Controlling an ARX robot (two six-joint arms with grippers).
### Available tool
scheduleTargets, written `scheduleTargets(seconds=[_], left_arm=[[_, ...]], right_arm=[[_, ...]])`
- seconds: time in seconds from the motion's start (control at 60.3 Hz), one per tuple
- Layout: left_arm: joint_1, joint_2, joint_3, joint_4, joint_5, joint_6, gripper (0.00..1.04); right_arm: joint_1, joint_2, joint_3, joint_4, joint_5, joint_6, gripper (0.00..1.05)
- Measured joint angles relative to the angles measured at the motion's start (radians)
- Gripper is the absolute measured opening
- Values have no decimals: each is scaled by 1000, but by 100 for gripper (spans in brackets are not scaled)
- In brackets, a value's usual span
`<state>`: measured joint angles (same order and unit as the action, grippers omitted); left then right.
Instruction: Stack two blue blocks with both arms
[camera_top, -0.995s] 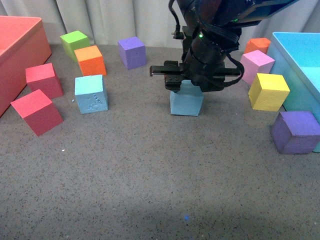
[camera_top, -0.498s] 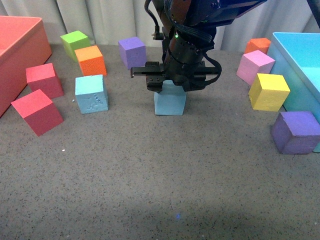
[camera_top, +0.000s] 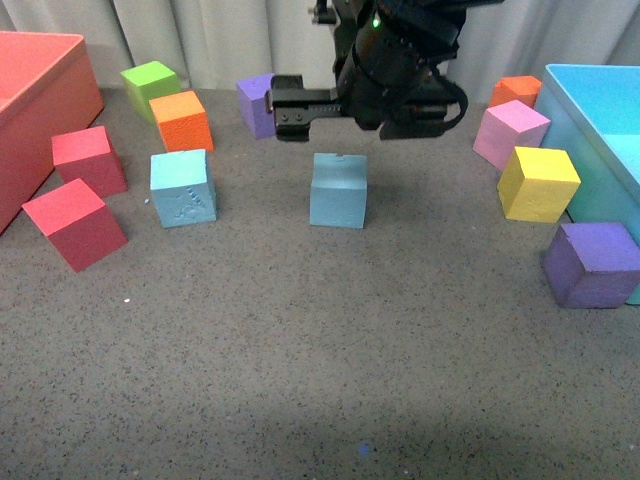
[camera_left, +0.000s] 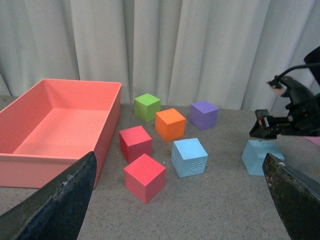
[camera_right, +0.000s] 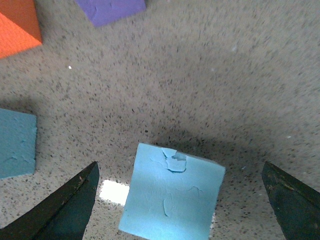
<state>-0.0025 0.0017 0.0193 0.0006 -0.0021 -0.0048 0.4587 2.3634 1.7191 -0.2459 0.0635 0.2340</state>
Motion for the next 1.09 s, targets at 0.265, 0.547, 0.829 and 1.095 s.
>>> scheduleTargets(seconds=[0.265,0.547,0.829,1.095], left_arm=[[0,0,0,0,1,0,98],[0,0,0,0,2,0,98],[0,0,0,0,1,0,98],[0,0,0,0,0,0,98]], right_arm=[[-49,-202,-603,1069,311,-196,60],[-199,-564,-1135,1479,207,-230,11],[-291,-886,-1418,1419,100,-235,1],[-351,-1106,-1568,1334,39,-235,1]])
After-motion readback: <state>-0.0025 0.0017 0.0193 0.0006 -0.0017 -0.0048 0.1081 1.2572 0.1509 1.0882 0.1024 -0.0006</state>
